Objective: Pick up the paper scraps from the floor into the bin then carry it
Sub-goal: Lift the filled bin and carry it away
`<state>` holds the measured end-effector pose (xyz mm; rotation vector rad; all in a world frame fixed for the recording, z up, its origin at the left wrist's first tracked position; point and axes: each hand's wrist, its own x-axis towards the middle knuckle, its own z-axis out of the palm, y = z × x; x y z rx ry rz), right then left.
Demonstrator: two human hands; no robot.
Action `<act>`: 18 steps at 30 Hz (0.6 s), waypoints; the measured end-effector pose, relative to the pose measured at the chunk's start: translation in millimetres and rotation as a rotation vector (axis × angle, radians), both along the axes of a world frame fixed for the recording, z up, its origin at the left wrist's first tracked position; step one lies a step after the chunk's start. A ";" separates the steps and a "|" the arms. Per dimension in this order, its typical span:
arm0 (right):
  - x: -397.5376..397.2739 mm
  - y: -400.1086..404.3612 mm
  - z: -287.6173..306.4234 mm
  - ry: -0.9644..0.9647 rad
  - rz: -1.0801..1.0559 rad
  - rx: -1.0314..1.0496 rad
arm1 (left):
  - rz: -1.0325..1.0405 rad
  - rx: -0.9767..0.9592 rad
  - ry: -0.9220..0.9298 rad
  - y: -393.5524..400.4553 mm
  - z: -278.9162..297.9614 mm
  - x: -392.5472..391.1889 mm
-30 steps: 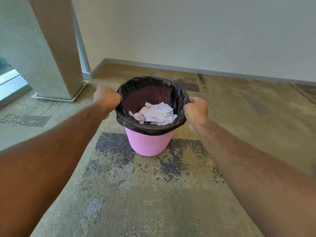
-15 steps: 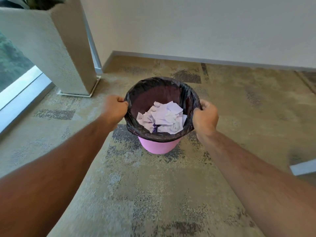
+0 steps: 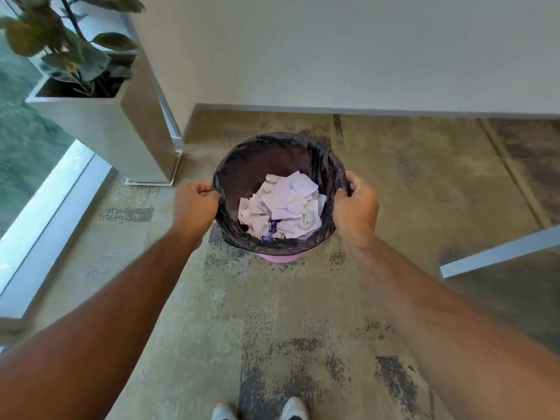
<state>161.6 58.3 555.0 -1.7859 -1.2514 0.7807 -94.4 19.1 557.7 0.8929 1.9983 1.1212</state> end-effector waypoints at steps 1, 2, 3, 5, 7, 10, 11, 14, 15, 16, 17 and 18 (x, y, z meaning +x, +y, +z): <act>3.4 -6.1 16.7 0.000 -0.002 -0.006 | 0.007 -0.008 -0.004 -6.9 16.1 4.6; 7.0 -13.4 33.3 0.003 -0.002 -0.016 | 0.016 -0.015 -0.011 -14.5 31.4 9.8; 11.4 -21.1 49.4 0.005 0.000 -0.026 | 0.026 -0.023 -0.018 -21.9 45.6 14.8; 22.3 -35.5 77.2 0.007 0.004 -0.049 | 0.034 -0.038 -0.018 -36.4 72.9 24.7; 34.4 -48.5 103.0 0.018 0.005 -0.065 | 0.033 -0.052 -0.011 -48.7 98.6 34.2; 50.8 -63.3 136.8 0.038 0.014 -0.059 | 0.024 -0.069 -0.011 -66.7 129.6 47.1; 56.3 -68.3 145.8 0.050 0.017 -0.058 | 0.019 -0.072 -0.015 -73.0 137.9 51.5; 71.2 -82.6 169.3 0.071 0.013 -0.062 | 0.017 -0.078 -0.009 -90.2 158.9 65.3; 76.3 -86.8 175.9 0.076 0.011 -0.063 | 0.019 -0.080 -0.008 -95.0 164.8 69.6; 80.9 -90.2 181.9 0.080 0.006 -0.065 | 0.020 -0.078 -0.010 -99.1 170.8 74.0; 85.3 -92.3 187.1 0.083 0.001 -0.067 | 0.022 -0.075 -0.014 -101.9 176.3 77.9; 89.4 -94.0 192.1 0.086 -0.002 -0.070 | 0.025 -0.074 -0.017 -104.1 181.1 81.1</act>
